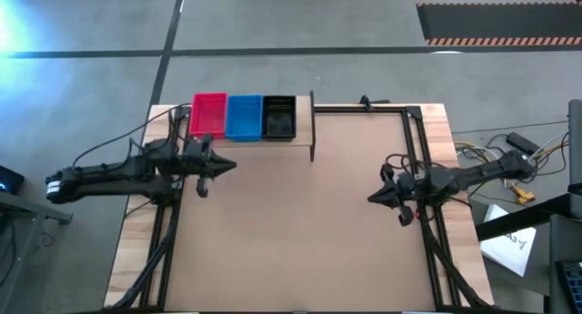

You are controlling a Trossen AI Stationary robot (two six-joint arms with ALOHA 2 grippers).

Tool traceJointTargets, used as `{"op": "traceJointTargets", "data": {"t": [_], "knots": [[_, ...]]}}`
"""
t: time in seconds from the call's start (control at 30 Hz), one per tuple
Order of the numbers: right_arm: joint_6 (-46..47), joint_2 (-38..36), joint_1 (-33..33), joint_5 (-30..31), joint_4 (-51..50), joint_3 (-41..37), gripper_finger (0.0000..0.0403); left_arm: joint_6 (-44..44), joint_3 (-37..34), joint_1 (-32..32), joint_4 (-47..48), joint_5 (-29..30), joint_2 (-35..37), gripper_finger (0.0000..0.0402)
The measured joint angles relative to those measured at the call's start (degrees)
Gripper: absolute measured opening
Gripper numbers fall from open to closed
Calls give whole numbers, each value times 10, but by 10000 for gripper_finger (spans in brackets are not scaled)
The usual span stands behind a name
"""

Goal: Stack baskets on shelf by color
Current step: Return to Home Position

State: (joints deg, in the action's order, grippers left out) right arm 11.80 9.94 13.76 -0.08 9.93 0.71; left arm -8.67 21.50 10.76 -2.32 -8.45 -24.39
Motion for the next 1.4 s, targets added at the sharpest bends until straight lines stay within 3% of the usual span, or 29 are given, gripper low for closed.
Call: {"op": "traceJointTargets", "data": {"t": [0.27, 0.4, 0.5, 0.73, 0.97, 1.17, 1.4], "knots": [[2, -4, 0, 0, -7, 0, 9, 7, -144, -17, -176, 18, 66, 0], [1, -4, 0, 0, -7, 0, 9, -5, -194, -26, -192, 28, 113, 0], [1, -4, 0, 0, -7, 0, 9, -12, -209, -27, -176, 40, 150, 0], [2, -4, 0, 28, -9, 0, 9, 18, -207, -27, -10, 106, 242, 0], [10, -4, 0, 103, -45, -1, 9, 21, -210, -27, 9, 121, 211, 0], [-2, -5, -1, 109, -67, -1, 9, 69, -210, -27, 8, 132, 212, 0], [-36, -22, -25, 163, -64, -1, 9, 76, -211, -27, 10, 131, 203, 0]]}}
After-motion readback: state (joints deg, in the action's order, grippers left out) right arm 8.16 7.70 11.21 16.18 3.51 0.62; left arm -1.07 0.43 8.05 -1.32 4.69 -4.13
